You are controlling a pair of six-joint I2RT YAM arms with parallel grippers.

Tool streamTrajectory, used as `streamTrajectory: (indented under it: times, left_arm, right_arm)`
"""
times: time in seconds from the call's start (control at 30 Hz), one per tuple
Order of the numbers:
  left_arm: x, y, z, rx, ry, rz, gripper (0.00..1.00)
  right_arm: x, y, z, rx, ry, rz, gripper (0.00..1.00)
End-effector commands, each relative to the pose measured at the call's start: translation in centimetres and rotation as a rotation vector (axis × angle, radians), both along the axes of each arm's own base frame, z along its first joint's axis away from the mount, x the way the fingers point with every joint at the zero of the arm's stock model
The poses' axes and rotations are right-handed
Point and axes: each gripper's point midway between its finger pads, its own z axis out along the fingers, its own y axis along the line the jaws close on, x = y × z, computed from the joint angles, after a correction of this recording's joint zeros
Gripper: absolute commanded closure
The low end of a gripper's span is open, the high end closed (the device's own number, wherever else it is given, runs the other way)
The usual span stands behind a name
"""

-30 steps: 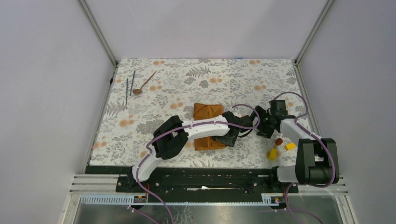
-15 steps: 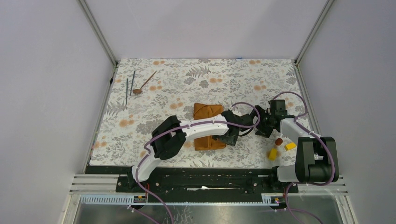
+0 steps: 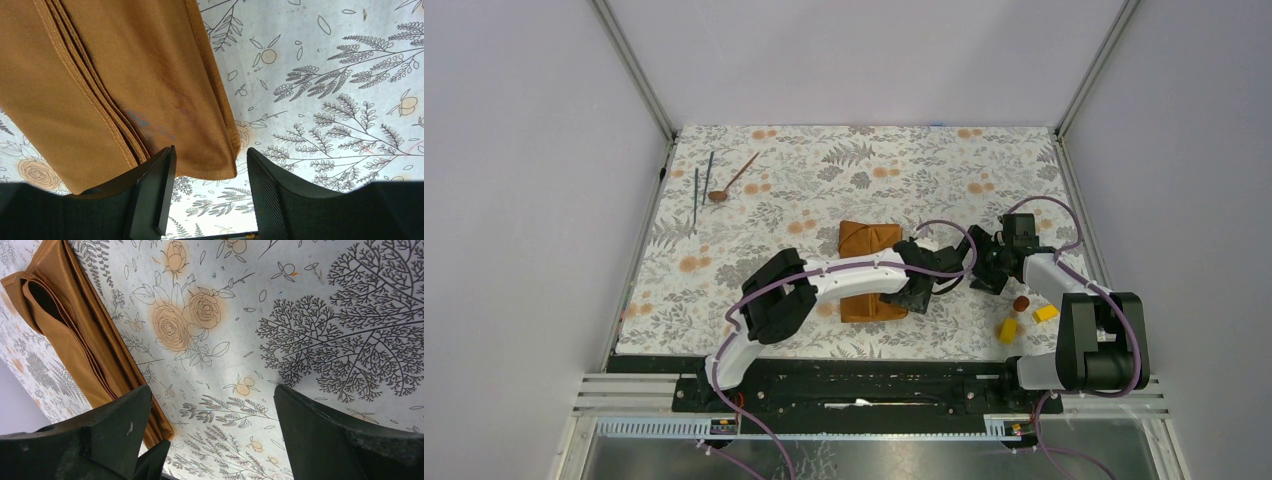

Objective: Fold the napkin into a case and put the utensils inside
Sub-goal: Pick up the 2/3-rectangle-folded napkin at the center of the board.

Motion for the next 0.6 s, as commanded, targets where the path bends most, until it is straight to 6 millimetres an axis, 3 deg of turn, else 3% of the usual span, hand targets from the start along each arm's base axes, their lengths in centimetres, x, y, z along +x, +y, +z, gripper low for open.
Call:
streamTrajectory:
  times: [0.0,0.2,0.3,0.43,0.57]
  left_arm:
    - [-0.5,-0.3,-1.0,-0.002,0.008,0.009,0.43]
    - [-0.9,0.0,-2.5,0.026,0.032,0.006,0.41]
    - [-1.0,0.4,-3.2,0.047,0.038,0.008,0.46]
    - [-0.8,0.7,-3.5,0.066,0.038,0.011,0.67]
    - [-0.2,0.7,-1.8,0.036,0.007,0.012,0.85]
  right_arm:
    - [-0.3,-0.3,-0.5,-0.015,0.019,-0.006,0.00]
    - [-0.3,-0.4,-0.7,-0.028,0.016,0.002,0.00]
    - [-0.3,-0.3,-0.6,-0.018,0.009,0.007,0.00]
    - [-0.4,0.5,-0.5,0.019,-0.009,0.042,0.00]
    - [-0.4,2.4,0.0,0.126,-0.041,0.121,0.00]
